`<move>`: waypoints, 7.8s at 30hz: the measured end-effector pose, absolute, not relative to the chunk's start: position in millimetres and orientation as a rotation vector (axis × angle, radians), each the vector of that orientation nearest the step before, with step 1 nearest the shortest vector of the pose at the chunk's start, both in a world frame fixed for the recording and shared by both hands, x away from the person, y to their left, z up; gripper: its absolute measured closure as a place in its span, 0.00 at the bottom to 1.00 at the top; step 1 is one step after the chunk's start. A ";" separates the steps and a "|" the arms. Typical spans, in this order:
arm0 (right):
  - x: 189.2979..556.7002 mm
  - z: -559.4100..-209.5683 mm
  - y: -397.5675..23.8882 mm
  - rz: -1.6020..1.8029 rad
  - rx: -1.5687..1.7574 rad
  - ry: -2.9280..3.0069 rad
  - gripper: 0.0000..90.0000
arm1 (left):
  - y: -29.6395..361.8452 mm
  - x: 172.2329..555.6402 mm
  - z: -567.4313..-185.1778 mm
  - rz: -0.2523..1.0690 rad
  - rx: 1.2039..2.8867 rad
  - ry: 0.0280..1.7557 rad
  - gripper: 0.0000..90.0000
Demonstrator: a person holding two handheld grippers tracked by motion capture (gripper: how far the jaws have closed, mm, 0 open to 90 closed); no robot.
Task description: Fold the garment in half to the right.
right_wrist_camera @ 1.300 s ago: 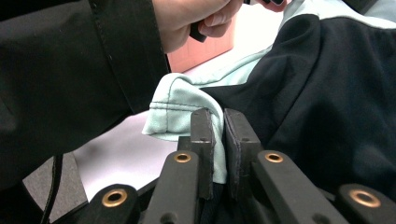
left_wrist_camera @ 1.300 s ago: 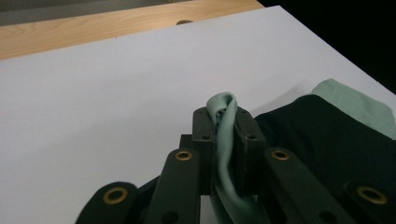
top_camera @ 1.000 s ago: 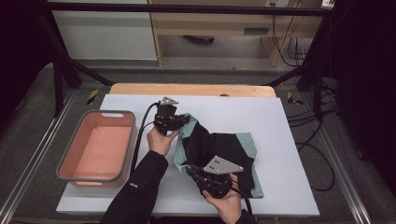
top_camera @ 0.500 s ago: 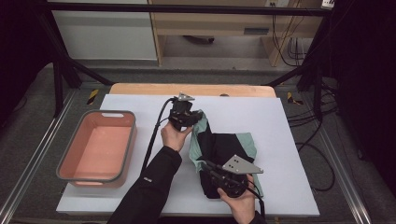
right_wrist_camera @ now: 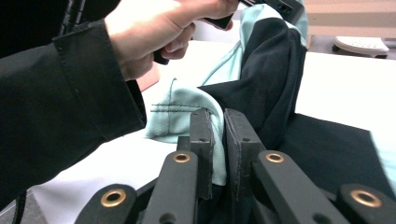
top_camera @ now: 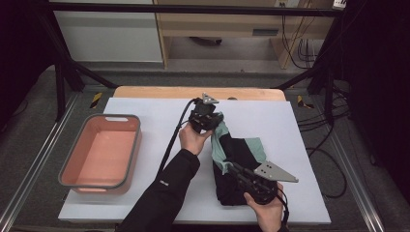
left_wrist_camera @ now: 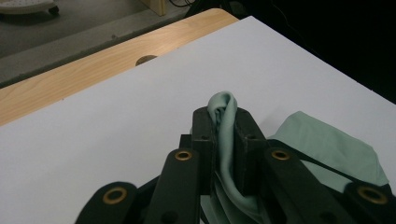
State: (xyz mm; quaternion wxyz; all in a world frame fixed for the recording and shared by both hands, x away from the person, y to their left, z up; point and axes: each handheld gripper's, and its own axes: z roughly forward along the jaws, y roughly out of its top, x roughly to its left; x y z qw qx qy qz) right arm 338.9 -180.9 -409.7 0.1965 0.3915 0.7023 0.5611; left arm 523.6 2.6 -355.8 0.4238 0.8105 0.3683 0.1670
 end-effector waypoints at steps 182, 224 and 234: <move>362.4 -470.6 -293.9 1.217 1.365 2.124 0.55 | 105.9 459.7 -438.4 0.223 1.981 0.929 0.07; 369.5 -465.3 -284.6 1.264 1.310 2.142 0.14 | 54.2 515.3 -417.7 0.241 1.922 0.936 0.06; 368.5 -463.6 -285.5 1.270 1.307 2.134 0.14 | 43.5 526.3 -419.5 0.243 1.923 0.948 0.07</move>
